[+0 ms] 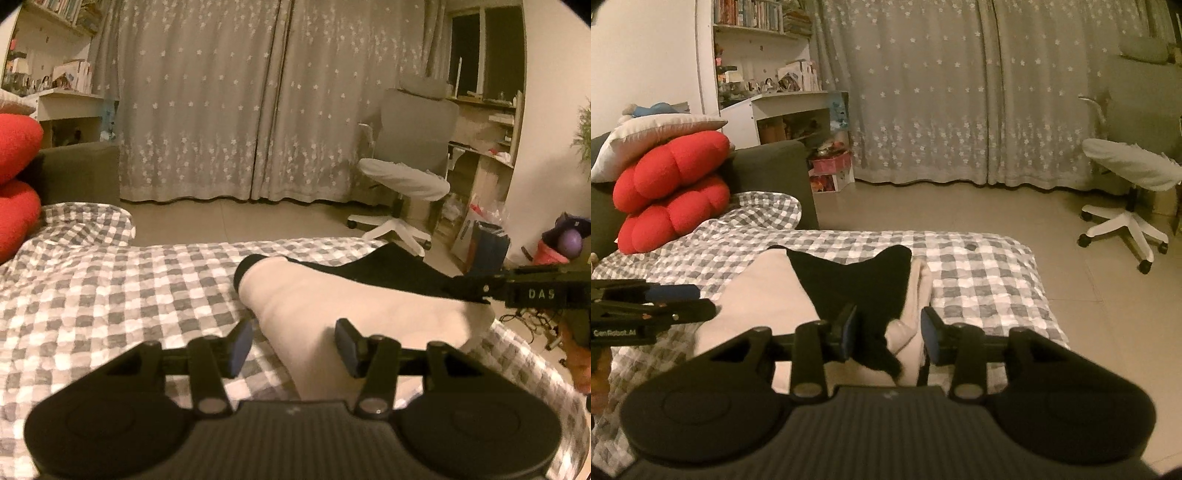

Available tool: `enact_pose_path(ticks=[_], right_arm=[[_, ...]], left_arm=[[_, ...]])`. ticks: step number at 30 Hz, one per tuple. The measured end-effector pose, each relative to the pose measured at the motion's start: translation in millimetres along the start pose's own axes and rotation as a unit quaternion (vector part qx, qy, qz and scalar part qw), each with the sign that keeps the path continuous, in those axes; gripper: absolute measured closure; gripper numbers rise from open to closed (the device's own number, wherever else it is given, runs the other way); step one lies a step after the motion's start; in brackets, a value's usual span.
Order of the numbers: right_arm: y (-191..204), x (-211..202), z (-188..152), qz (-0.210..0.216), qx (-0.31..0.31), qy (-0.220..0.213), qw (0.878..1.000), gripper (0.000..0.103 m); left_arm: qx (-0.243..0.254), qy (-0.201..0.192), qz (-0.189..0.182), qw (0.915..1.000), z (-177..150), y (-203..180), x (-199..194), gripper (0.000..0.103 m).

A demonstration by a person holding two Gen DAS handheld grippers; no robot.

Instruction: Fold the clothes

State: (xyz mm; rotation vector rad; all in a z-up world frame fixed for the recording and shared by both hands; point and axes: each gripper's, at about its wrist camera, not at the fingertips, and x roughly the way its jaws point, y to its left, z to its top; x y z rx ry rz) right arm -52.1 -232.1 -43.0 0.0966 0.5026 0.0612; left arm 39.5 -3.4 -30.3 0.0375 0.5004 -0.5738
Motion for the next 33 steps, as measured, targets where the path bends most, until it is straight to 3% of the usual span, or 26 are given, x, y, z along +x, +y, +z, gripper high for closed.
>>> enact_pose_path(ticks=[6,9,12,14,16,22,26,33], right_arm=[[-3,-3,2,-0.009,0.007,0.003,1.000,0.060],[-8,-3,2,-0.008,0.023,0.008,1.000,0.055],[-15,-1,2,0.007,0.053,0.017,0.998,0.039],[-20,1,0,0.020,0.076,0.025,0.997,0.032],[-22,1,0,0.027,0.094,0.031,0.995,0.030],[-42,5,-2,0.065,0.184,0.054,0.979,0.024],[-58,5,-2,0.083,0.247,0.063,0.963,0.023],[-70,-1,-3,0.092,0.303,0.081,0.945,0.022]], left_arm=[[0.014,0.018,0.016,0.9996,-1,5,-6,0.050],[0.007,0.036,0.018,0.9992,1,10,-7,0.043],[-0.021,0.057,0.011,0.9981,4,20,-6,0.030],[-0.055,0.070,-0.006,0.9960,2,27,-3,0.018],[-0.093,0.084,-0.026,0.9918,-1,34,0,0.012],[-0.202,0.124,-0.085,0.9678,-9,53,11,0.008],[-0.251,0.146,-0.109,0.9506,-15,58,17,0.006],[-0.334,0.165,-0.154,0.9154,-31,65,24,0.005]])
